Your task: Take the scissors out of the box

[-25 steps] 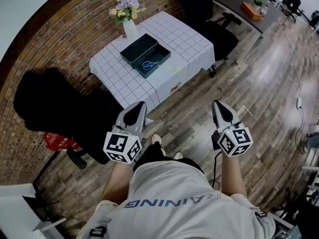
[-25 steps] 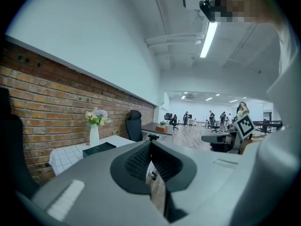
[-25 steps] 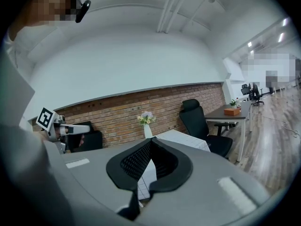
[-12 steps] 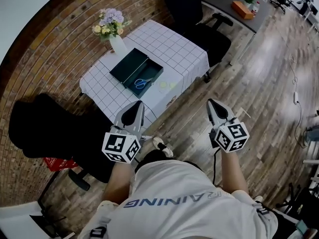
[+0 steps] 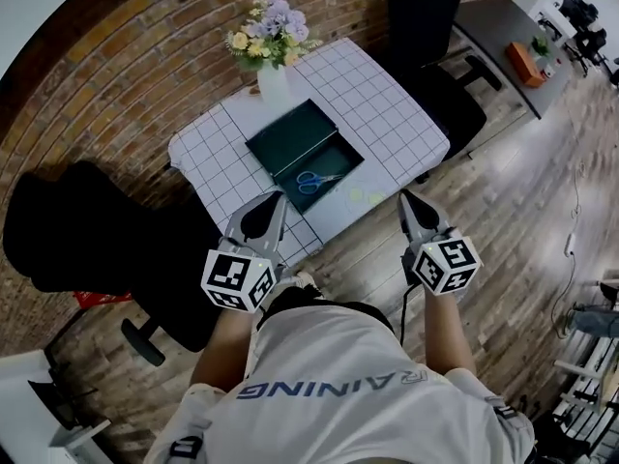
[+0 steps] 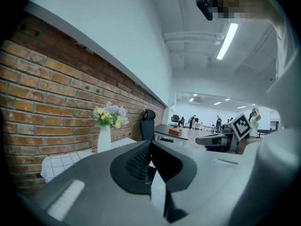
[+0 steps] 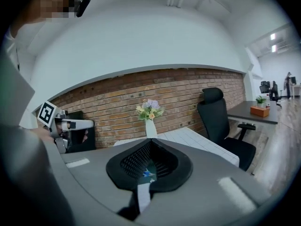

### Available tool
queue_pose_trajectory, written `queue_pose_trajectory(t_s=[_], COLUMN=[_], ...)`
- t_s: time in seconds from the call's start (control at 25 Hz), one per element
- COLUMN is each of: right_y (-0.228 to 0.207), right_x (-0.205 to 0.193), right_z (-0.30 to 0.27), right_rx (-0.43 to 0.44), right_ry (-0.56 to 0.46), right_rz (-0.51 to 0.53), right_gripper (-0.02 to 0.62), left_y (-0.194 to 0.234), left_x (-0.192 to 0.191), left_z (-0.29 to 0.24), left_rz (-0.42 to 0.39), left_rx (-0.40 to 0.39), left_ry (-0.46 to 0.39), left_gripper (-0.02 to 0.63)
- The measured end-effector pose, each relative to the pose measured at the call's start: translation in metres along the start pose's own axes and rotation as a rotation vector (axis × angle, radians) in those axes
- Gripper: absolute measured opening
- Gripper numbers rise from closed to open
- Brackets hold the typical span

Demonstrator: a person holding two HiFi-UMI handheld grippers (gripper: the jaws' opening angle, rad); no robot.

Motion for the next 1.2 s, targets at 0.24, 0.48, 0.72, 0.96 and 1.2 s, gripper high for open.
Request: queue_pose_trajectory(t_s=[0.24, 0.48, 0.72, 0.96, 1.2], right_y=[0.042, 0.066, 0.076, 0.079, 0.099], right_x=[0.012, 0.021, 0.020, 0.016, -0.011], right_z=[-0.080, -0.145, -0.202, -0.245, -0.260], right_rx=[0.152, 0.317, 0.525, 0.732, 0.847], right_ry=[0.072, 0.140, 0.239, 0.319, 0.448], right_rz=[0.075, 0.155, 0.275, 0.434, 0.726], right_gripper=[0.015, 0.015, 0.015, 0.015, 0.038], left_y=[0.045, 0.067, 0.062, 0.047, 0.029], left_x=[-0.010, -0.016, -0.021, -0.024, -0.035], left_z=[0.010, 0.021, 0.008, -0.010, -0.012], left_rz=[0.056, 0.097, 0.135, 0.176, 0.223], left_rx=[0.116, 0.253, 0.416, 0.607, 0.722], left_ry=[-0.020, -0.031, -0.053, -0.084, -0.103], left_gripper=[0.003, 0.003, 0.003, 0.003, 0.003])
Point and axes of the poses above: the fingertips, and each gripper's own axes: z backward along the fingers, y to its left, x out of its top, the point moved 10 cm from there along z, backward along the fingers, and after that the axes turned 15 degrees about -x, right-handed, at the moved point
